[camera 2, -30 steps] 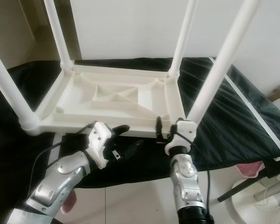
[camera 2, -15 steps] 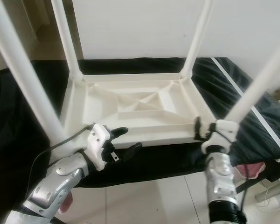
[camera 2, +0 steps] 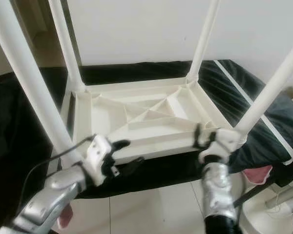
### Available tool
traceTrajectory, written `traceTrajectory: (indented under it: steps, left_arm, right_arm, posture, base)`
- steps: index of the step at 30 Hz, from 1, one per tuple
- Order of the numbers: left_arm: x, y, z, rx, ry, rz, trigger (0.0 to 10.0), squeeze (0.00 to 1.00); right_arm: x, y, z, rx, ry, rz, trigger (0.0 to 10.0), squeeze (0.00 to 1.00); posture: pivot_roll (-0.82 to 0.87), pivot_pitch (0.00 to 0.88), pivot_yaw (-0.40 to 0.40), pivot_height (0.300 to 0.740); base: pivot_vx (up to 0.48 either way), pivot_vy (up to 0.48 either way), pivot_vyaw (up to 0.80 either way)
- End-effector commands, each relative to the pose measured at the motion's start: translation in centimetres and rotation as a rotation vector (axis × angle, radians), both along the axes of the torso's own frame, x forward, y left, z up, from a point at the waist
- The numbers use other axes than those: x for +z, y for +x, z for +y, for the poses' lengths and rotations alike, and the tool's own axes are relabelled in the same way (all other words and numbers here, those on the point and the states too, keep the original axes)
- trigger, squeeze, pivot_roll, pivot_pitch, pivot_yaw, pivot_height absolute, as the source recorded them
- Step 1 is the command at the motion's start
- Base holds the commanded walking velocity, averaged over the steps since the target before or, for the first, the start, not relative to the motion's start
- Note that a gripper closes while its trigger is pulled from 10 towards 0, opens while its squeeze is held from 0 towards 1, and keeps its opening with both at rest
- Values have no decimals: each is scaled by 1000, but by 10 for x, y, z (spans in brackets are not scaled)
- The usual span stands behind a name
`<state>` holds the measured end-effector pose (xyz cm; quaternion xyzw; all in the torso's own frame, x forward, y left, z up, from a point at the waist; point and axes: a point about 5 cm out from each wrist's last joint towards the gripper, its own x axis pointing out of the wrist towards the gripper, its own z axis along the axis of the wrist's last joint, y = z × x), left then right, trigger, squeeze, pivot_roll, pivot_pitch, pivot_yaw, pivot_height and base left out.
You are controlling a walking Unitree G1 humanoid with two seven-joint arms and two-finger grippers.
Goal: Building children table
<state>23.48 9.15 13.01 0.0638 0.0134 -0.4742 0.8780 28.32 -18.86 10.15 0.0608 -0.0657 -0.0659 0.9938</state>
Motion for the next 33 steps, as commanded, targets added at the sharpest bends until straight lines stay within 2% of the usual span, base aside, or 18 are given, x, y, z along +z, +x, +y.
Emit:
traceTrajectory:
  steps: [1, 3, 7, 8, 12, 13, 16, 17, 19, 22, 27, 31, 33]
  left_arm:
    - [1, -9, 0, -144, 46, -15, 10000, 0]
    - [0, -12, 12, -119, 114, -69, 10000, 0]
    - [2, -25, 44, -109, 180, -17, 10000, 0]
    - [2, -25, 44, -109, 180, -17, 10000, 0]
    - [3, -37, 61, -97, 259, 8, 10000, 0]
    - [3, -41, 67, -90, 268, 32, 10000, 0]
    - [3, -44, 70, -87, 271, 49, 10000, 0]
    - [1, -51, 82, -55, 305, 80, 10000, 0]
    - [0, -55, 91, -28, 322, 106, 10000, 0]
    - [1, -55, 98, 7, 337, 113, 10000, 0]
    - [9, -50, 154, 204, 408, 141, 10000, 0]
    - [11, -49, 162, 234, 411, 146, 10000, 0]
    - [17, -44, 182, 331, 428, 118, 10000, 0]
  right_arm:
    - [-1, -1, -2, 0, -11, 2, 10000, 0]
    - [-5, -2, -1, 7, -6, 17, 10000, 0]
    - [-9, 3, -7, -6, 1, 39, 10000, 0]
    - [-9, 3, -7, -6, 1, 39, 10000, 0]
    - [-13, 3, -5, 7, 2, 66, 10000, 0]
    - [-15, 2, -4, 12, 1, 74, 10000, 0]
    - [-16, 1, -3, 15, 1, 79, 10000, 0]
    - [-18, 1, 1, 22, -4, 88, 10000, 0]
    - [-20, 1, 4, 28, -5, 93, 10000, 0]
    - [-21, 2, 6, 37, -3, 96, 10000, 0]
    - [-24, 1, 12, 53, -12, 108, 10000, 0]
    - [-24, 0, 12, 51, -11, 109, 10000, 0]
    - [-23, -4, 10, 14, -13, 98, 10000, 0]
  posture:
    - [64, 26, -60, 740]
    - [69, 28, -61, 740]
    - [90, 43, -64, 740]
    - [90, 43, -64, 740]
    - [101, 49, -67, 740]
    - [105, 52, -68, 740]
    - [105, 52, -68, 740]
    - [125, 64, -79, 740]
    - [130, 66, -82, 740]
    - [143, 68, -91, 740]
    - [161, 73, -100, 740]
    - [161, 73, -100, 740]
    - [158, 75, -100, 740]
  base:
    - [0, 0, 0]
    - [0, 0, 0]
    - [0, 0, 0]
    - [0, 0, 0]
    - [0, 0, 0]
    - [0, 0, 0]
    - [0, 0, 0]
    - [0, 0, 0]
    - [0, 0, 0]
    - [0, 0, 0]
    - [0, 0, 0]
    - [0, 0, 0]
    - [0, 0, 0]
